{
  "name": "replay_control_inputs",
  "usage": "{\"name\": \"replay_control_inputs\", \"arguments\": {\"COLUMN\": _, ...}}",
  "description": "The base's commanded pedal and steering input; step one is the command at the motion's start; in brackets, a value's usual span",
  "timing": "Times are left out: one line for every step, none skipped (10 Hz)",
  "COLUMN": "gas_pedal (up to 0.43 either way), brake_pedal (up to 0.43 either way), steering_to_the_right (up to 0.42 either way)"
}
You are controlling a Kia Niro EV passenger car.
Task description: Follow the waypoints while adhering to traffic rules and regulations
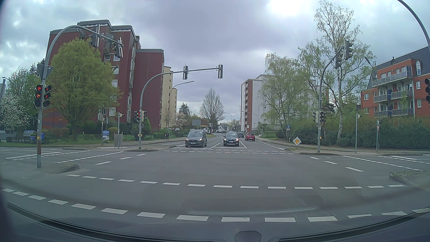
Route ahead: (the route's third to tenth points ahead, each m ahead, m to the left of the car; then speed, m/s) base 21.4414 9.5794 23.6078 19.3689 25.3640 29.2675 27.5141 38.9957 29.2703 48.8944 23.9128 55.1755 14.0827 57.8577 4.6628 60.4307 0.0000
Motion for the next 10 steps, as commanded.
{"name": "replay_control_inputs", "arguments": {"gas_pedal": 0.0, "brake_pedal": 0.067, "steering_to_the_right": -0.01}}
{"name": "replay_control_inputs", "arguments": {"gas_pedal": 0.0, "brake_pedal": 0.0, "steering_to_the_right": -0.01}}
{"name": "replay_control_inputs", "arguments": {"gas_pedal": 0.0, "brake_pedal": 0.006, "steering_to_the_right": -0.01}}
{"name": "replay_control_inputs", "arguments": {"gas_pedal": 0.0, "brake_pedal": 0.006, "steering_to_the_right": -0.01}}
{"name": "replay_control_inputs", "arguments": {"gas_pedal": 0.039, "brake_pedal": 0.0, "steering_to_the_right": -0.01}}
{"name": "replay_control_inputs", "arguments": {"gas_pedal": 0.15, "brake_pedal": 0.006, "steering_to_the_right": -0.01}}
{"name": "replay_control_inputs", "arguments": {"gas_pedal": 0.15, "brake_pedal": 0.006, "steering_to_the_right": -0.01}}
{"name": "replay_control_inputs", "arguments": {"gas_pedal": 0.15, "brake_pedal": 0.006, "steering_to_the_right": -0.01}}
{"name": "replay_control_inputs", "arguments": {"gas_pedal": 0.15, "brake_pedal": 0.006, "steering_to_the_right": -0.01}}
{"name": "replay_control_inputs", "arguments": {"gas_pedal": 0.15, "brake_pedal": 0.006, "steering_to_the_right": -0.01}}
